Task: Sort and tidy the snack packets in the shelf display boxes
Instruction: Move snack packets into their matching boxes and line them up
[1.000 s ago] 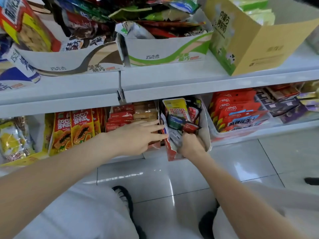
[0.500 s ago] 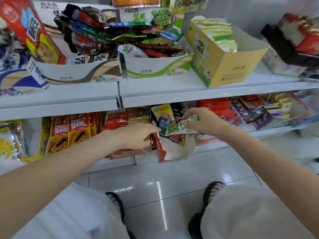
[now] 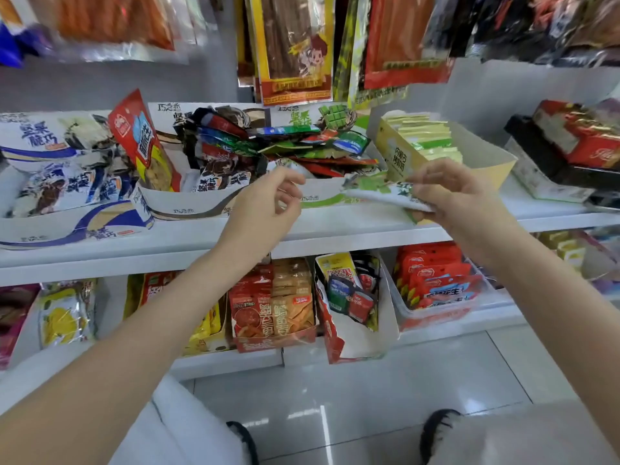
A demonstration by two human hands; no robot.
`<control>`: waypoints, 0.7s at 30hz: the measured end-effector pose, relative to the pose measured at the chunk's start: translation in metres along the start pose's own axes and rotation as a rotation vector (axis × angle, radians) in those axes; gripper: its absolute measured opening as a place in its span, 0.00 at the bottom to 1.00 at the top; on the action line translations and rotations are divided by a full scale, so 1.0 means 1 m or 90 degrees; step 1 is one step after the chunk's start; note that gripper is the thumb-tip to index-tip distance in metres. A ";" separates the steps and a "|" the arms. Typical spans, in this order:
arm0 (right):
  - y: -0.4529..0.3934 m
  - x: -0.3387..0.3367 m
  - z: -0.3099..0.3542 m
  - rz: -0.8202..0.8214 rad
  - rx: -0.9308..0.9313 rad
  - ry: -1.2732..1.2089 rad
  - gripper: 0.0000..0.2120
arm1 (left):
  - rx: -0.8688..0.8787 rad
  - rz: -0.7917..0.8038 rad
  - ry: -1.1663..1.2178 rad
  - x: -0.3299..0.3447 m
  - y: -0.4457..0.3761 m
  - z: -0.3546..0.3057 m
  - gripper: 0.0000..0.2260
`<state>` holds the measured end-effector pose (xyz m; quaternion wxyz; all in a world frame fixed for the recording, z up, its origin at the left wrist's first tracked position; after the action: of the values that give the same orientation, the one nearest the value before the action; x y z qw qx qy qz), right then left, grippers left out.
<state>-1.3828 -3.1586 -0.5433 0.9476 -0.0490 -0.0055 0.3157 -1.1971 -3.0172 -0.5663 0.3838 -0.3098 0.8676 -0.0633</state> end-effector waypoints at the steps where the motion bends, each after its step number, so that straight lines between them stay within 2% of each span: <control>1: -0.005 -0.001 0.004 -0.044 -0.026 0.001 0.09 | 0.040 -0.039 -0.063 -0.006 -0.006 -0.001 0.11; 3: -0.013 -0.002 0.010 -0.138 -0.058 0.029 0.06 | 0.104 -0.064 -0.216 -0.011 -0.016 0.002 0.12; 5: -0.019 -0.001 0.015 -0.226 -0.127 0.114 0.04 | 0.116 -0.032 -0.330 -0.005 -0.024 0.005 0.14; 8: -0.026 0.007 0.024 -0.302 -0.285 0.404 0.09 | 0.130 -0.005 -0.396 0.006 -0.034 0.002 0.16; 11: -0.040 0.022 0.020 -0.243 -0.311 0.578 0.11 | 0.138 0.008 -0.436 0.012 -0.040 0.002 0.16; 16: -0.076 0.047 -0.006 -0.066 -0.184 0.624 0.13 | 0.125 0.110 -0.501 0.017 -0.041 0.007 0.16; 19: -0.081 0.051 -0.016 0.012 -0.120 0.666 0.14 | 0.157 0.092 -0.478 0.014 -0.038 0.009 0.16; 21: -0.067 0.044 -0.016 -0.001 -0.175 0.639 0.16 | 0.234 0.037 -0.448 0.014 -0.030 0.008 0.13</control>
<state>-1.3071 -3.1875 -0.5535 0.8186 -0.3183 0.4083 0.2489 -1.1839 -3.0481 -0.5703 0.7081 -0.2141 0.6660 -0.0965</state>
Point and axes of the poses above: each hand's wrist, its own y-axis away from the middle knuckle, its own x-axis out of the palm, z = x × y, the point moved 2 cm from there along -y, towards the middle knuckle, and after that the axes turned 6 degrees about -y, right-handed, at the moved point
